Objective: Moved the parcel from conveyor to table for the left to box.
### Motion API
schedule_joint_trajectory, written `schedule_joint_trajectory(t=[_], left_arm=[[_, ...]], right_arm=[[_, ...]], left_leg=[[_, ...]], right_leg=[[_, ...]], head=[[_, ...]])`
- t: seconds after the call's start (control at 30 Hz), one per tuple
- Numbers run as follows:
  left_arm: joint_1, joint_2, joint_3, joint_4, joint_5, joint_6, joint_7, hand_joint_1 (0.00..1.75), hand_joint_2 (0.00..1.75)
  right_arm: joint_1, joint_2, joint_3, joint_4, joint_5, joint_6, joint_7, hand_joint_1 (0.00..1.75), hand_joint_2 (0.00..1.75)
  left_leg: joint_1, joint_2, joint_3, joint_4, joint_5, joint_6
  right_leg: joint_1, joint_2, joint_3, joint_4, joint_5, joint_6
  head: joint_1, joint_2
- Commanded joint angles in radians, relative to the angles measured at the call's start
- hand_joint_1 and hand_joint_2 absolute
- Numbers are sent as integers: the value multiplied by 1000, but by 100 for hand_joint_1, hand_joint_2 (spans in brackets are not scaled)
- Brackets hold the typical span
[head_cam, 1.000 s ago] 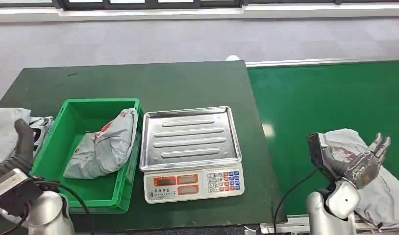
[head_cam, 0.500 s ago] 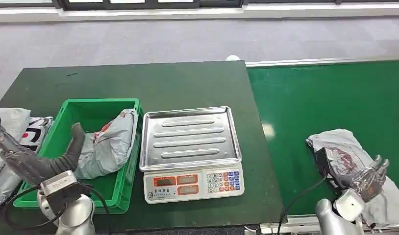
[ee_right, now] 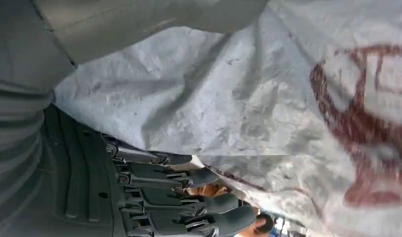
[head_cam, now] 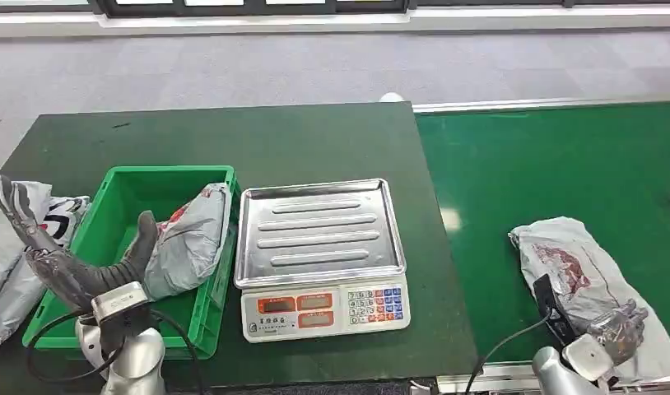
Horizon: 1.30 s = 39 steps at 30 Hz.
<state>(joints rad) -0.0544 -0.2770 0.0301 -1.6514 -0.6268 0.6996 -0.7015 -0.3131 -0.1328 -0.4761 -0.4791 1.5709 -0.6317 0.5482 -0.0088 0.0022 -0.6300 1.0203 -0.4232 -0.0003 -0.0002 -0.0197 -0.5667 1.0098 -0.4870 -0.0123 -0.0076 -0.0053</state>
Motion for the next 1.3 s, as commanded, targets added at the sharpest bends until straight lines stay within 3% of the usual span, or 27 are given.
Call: schedule_joint_trajectory(t=[0.03, 0.2, 0.23, 0.27, 0.8, 0.87, 0.93, 0.97, 1.0, 1.07, 1.1, 1.17, 1.3], left_arm=[[78, -72, 28, 64, -4, -1, 3, 0, 175], [68, -72, 17, 76, -2, -1, 3, 0, 175], [63, -72, 15, 83, 3, -1, 3, 0, 175], [61, -72, 16, 85, 3, -1, 3, 0, 175], [73, -72, 11, 93, -12, -1, 3, 0, 175], [78, -72, 19, 80, -13, -1, 3, 0, 175], [89, -72, 27, 61, 1, -1, 3, 0, 175], [96, -72, 22, 57, -2, -1, 3, 0, 175], [96, -72, 13, 63, -6, -1, 3, 0, 175], [84, -72, 1, 85, -10, -1, 3, 0, 175], [78, -72, 2, 92, -16, -1, 3, 0, 175], [66, -72, -3, 104, -16, -1, 3, 0, 175], [56, -72, -12, 121, -13, -1, 3, 0, 175]], right_arm=[[-50, -16, -37, 151, 0, 20, 1, 0, 175], [-50, -9, -59, 173, -12, 82, -4, 0, 175], [-48, -10, -68, 166, -18, 88, -26, 161, 175], [-44, -8, -74, 161, -22, 83, -35, 175, 175], [-55, -9, -75, 132, 0, 27, -72, 175, 175], [-47, 2, -76, 106, 0, -55, -109, 175, 175], [19, 86, -93, -223, -14, -66, -260, 175, 175], [76, 147, -71, -512, 0, -66, -328, 175, 175], [155, 109, 45, -695, 0, -66, -261, 175, 175], [195, -27, 299, -833, 0, -66, -110, 175, 175], [173, -92, 457, -837, 0, -66, 7, 175, 175], [82, -168, 693, -799, 0, -66, 150, 175, 175], [-48, -162, 885, -682, 0, -66, 150, 175, 175]], left_leg=[[0, 2, 3, -2, -1, -1], [-1, 1, 3, -1, -1, 0], [-1, 1, 4, -2, 0, 0], [0, 0, 3, -1, 0, 0], [-2, 2, 3, 0, 1, 3], [-2, 2, 4, 0, 0, 3], [-2, 2, 3, 0, 0, 3], [-2, 5, 2, 1, 0, 3], [-2, 4, 1, 1, 0, 3], [-3, 6, -1, 2, 0, 3], [-4, 0, -3, 2, 1, 4], [-5, 1, -4, 3, 1, 4], [-5, 12, -3, 2, 0, 5]], right_leg=[[-1, 3, 3, -2, 0, 1], [-1, 2, 3, -2, 0, 2], [-1, 3, 4, -3, 1, 2], [0, 1, 4, -3, 0, 2], [-1, 3, 4, -3, 2, 7], [-1, 3, 5, -3, 2, 7], [0, 3, 4, -3, 2, 7], [-1, 6, 2, -2, 2, 6], [-1, 5, 2, -1, 2, 6], [-1, 7, -1, 0, 2, 6], [-2, 2, -2, 1, 1, 7], [-3, 3, -4, 2, 1, 7], [-3, 13, -5, 1, 4, 7]], head=[[0, 0], [0, 0], [0, 0], [0, 0], [0, 0], [0, 0], [0, 0], [0, 0], [0, 0], [0, 0], [0, 0], [0, 0], [0, 0]])
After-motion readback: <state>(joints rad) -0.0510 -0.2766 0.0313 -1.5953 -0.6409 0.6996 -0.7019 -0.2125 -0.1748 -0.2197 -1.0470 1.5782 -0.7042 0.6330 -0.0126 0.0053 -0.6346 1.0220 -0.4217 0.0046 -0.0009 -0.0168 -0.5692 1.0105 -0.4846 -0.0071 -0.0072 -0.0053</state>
